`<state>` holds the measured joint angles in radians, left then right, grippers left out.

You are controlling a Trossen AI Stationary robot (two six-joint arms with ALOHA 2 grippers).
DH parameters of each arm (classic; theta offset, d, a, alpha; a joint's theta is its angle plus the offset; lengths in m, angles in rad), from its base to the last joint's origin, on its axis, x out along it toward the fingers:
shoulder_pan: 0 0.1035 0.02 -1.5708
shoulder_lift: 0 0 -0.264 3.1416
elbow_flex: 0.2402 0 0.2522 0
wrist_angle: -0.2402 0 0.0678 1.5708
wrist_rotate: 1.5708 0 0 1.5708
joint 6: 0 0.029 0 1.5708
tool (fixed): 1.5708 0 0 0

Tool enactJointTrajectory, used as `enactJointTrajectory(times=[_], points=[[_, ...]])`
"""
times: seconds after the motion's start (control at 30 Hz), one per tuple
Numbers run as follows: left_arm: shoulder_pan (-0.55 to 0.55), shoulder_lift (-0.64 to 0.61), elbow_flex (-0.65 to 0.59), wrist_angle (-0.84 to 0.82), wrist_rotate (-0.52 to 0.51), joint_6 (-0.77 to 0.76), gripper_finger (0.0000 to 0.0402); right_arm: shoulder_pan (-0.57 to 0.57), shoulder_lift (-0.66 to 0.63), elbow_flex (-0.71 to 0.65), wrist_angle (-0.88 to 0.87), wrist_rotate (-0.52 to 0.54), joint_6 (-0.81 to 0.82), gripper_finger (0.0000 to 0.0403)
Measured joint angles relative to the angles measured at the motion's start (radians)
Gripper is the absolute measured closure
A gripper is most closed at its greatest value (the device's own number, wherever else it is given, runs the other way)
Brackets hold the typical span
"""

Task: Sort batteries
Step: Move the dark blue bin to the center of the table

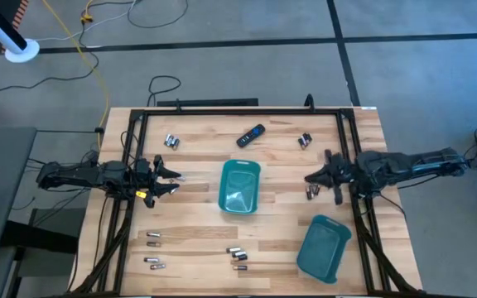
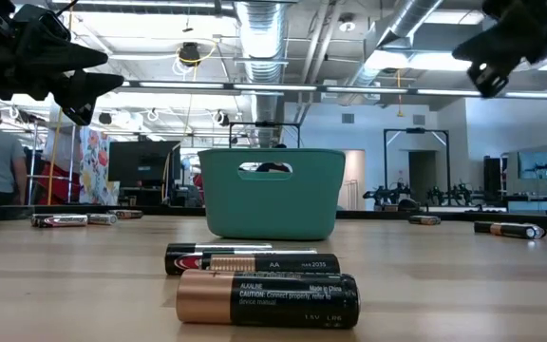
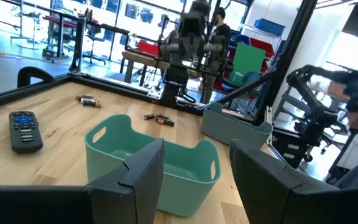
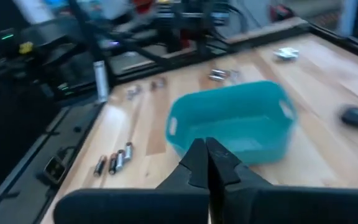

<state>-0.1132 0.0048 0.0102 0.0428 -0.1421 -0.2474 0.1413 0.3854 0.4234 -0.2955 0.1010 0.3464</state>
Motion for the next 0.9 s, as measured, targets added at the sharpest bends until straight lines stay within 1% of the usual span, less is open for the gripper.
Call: enactJointTrajectory(times=[0.07,0.13,0.27,0.4,0.53,0.7,0.8,0.9], points=[[0.000,0.000,0.000,0.000,0.000,0.000,0.0224,0.000,0.008,0.098,-0.170,0.046,0.071,0.0399],[0.000,0.000,0.000,0.000,0.000,0.000,0.0224,-0.001,0.025,0.186,-0.331,0.066,0.143,0.0399],[0.000,0.000,0.000,0.000,0.000,0.000,0.0224,-0.001,0.074,0.337,-0.632,0.068,0.301,0.0399],[0.000,0.000,0.000,0.000,0.000,0.000,0.0224,-0.001,0.141,0.436,-0.887,0.069,0.388,0.0399],[0.000,0.000,0.000,0.000,0.000,0.000,0.0224,-0.001,0.210,0.486,-1.058,0.069,0.423,0.0399],[0.000,0.000,0.000,0.000,0.000,0.000,0.0224,-0.001,0.288,0.495,-1.204,0.053,0.474,0.0399],[0.000,0.000,0.000,0.000,0.000,0.000,0.0224,0.001,0.320,0.495,-1.247,0.022,0.482,0.0392],[0.000,0.000,0.000,0.000,0.000,0.000,0.0224,0.001,0.337,0.495,-1.234,-0.002,0.495,0.0374]])
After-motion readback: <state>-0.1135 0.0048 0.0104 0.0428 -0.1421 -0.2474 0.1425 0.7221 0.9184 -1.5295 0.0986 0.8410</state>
